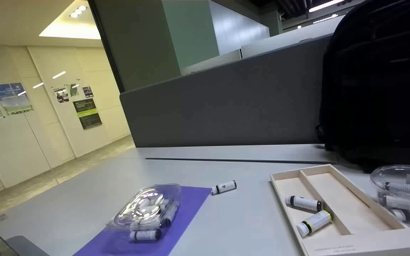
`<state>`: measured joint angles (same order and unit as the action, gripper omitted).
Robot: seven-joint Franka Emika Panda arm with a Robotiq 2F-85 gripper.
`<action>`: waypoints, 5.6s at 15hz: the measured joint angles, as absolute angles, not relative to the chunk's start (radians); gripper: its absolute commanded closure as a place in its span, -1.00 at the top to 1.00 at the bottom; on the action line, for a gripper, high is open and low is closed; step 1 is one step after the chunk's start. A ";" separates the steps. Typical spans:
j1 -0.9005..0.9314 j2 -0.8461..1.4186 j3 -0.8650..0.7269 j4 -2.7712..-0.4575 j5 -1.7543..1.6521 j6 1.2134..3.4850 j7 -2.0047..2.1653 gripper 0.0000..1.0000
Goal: Pick up the bottle from the table and place it on the tray
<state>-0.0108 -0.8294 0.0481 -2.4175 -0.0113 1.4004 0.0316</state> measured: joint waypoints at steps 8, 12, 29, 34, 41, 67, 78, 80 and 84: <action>-0.011 -0.830 0.048 -2.418 -0.011 1.402 0.032 1.00; -0.011 -0.830 0.048 -2.418 -0.011 1.402 0.032 1.00; -0.287 -0.445 -0.024 -2.500 -0.121 2.219 0.365 1.00; -0.223 -0.255 -0.023 -2.436 0.015 2.295 0.388 1.00; -0.225 -0.256 -0.040 -2.440 0.051 2.355 0.427 1.00; -0.082 0.514 -0.143 -1.922 0.281 2.380 0.783 1.00; 0.086 0.653 -0.227 -1.922 0.009 2.542 0.803 1.00; 0.109 0.672 -0.245 -1.920 -0.010 2.570 0.804 1.00; 0.145 0.703 -0.264 -1.919 -0.022 2.642 0.804 1.00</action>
